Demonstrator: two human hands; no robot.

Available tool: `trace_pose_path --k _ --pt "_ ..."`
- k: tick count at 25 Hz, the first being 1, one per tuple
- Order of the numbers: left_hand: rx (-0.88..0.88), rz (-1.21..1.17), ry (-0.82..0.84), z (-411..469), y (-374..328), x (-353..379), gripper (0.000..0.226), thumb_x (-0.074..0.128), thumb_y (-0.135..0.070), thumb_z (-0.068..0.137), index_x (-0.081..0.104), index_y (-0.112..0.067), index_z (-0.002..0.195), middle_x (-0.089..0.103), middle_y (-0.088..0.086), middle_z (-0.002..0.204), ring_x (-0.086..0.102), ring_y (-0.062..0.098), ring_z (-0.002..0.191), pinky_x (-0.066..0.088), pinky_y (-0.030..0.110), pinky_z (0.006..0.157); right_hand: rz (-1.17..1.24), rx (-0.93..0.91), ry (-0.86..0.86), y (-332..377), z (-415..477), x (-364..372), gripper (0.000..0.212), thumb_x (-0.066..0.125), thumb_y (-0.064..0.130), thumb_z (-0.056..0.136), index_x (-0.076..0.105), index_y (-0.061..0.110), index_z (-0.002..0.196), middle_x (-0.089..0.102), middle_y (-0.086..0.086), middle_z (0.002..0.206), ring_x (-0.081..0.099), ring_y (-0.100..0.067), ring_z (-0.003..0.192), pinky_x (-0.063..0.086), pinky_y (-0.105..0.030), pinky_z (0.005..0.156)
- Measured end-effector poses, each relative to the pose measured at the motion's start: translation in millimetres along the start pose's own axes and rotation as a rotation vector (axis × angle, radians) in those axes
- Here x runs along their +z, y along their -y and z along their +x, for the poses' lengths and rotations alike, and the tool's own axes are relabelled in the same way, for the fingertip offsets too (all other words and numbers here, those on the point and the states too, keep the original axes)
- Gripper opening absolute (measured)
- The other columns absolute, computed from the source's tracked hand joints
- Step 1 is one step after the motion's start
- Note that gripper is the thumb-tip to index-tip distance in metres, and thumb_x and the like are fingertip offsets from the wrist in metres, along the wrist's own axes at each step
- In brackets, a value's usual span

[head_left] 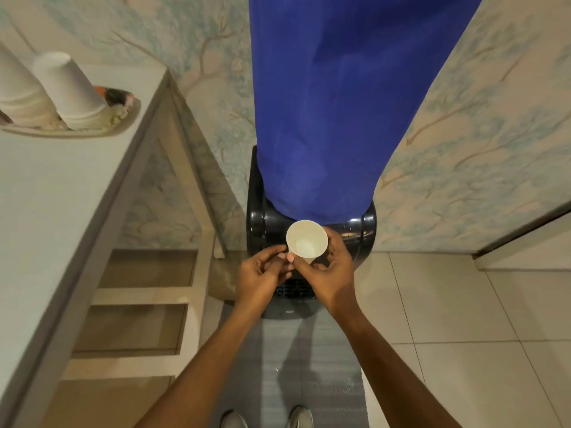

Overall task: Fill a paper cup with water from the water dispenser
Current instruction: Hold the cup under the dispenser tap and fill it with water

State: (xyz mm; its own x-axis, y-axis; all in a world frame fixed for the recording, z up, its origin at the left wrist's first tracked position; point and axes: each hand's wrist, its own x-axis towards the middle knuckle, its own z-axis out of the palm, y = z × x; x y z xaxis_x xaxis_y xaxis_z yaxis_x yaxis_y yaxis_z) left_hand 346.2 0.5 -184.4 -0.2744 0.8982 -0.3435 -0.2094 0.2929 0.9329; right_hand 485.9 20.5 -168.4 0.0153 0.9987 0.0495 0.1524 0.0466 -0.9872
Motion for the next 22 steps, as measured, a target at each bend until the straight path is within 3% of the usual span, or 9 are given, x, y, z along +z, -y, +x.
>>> trace_pose_path --k 4,9,12,16,19,22 --pt "-0.151 -0.069 -0.024 11 44 1 0.019 0.059 -0.020 0.104 0.076 -0.011 0.103 0.082 0.005 0.084 0.079 0.020 0.080 0.066 0.035 0.077 -0.034 0.025 -0.005 -46 -7 2 0.070 0.091 0.009 0.075 0.055 0.025 0.133 0.065 0.013 0.126 0.063 -0.008 0.122 0.060 -0.026 0.092" --pt "-0.167 -0.032 -0.028 15 81 -2 0.023 0.057 -0.014 0.105 0.075 -0.012 0.090 0.078 -0.004 0.071 0.076 0.008 0.069 0.060 0.021 0.059 -0.013 0.113 0.006 -94 -22 11 0.072 0.091 0.003 0.071 0.057 0.027 0.129 0.066 0.015 0.125 0.063 -0.002 0.118 0.057 -0.019 0.091" --pt "-0.197 -0.048 -0.039 17 108 -4 0.020 0.060 -0.016 0.103 0.078 -0.019 0.098 0.081 -0.005 0.079 0.078 0.007 0.076 0.061 0.021 0.063 -0.035 0.120 0.003 -127 -38 11 0.070 0.093 0.005 0.070 0.057 0.021 0.129 0.066 0.014 0.123 0.063 -0.007 0.120 0.056 -0.020 0.091" --pt "-0.248 -0.054 -0.064 19 148 -8 0.018 0.061 -0.014 0.102 0.079 -0.012 0.105 0.081 -0.002 0.085 0.078 0.007 0.080 0.062 0.021 0.068 -0.054 0.191 -0.012 -168 -52 12 0.071 0.093 0.005 0.071 0.057 0.016 0.131 0.067 0.022 0.120 0.064 0.002 0.117 0.056 -0.017 0.090" --pt "-0.286 -0.042 -0.081 27 181 -7 0.020 0.062 -0.016 0.102 0.079 -0.004 0.100 0.077 0.001 0.081 0.077 0.012 0.085 0.063 0.024 0.075 -0.073 0.207 -0.023 -196 -53 14 0.071 0.094 0.009 0.070 0.058 0.015 0.131 0.066 0.024 0.119 0.064 0.003 0.116 0.056 -0.017 0.090" --pt "-0.309 -0.052 -0.081 34 207 -5 0.023 0.062 -0.019 0.102 0.077 -0.001 0.099 0.076 -0.007 0.073 0.076 0.010 0.083 0.062 0.024 0.075 -0.095 0.199 -0.039 -222 -53 15 0.068 0.093 0.010 0.070 0.059 0.014 0.129 0.067 0.021 0.118 0.065 0.001 0.114 0.057 -0.022 0.092"
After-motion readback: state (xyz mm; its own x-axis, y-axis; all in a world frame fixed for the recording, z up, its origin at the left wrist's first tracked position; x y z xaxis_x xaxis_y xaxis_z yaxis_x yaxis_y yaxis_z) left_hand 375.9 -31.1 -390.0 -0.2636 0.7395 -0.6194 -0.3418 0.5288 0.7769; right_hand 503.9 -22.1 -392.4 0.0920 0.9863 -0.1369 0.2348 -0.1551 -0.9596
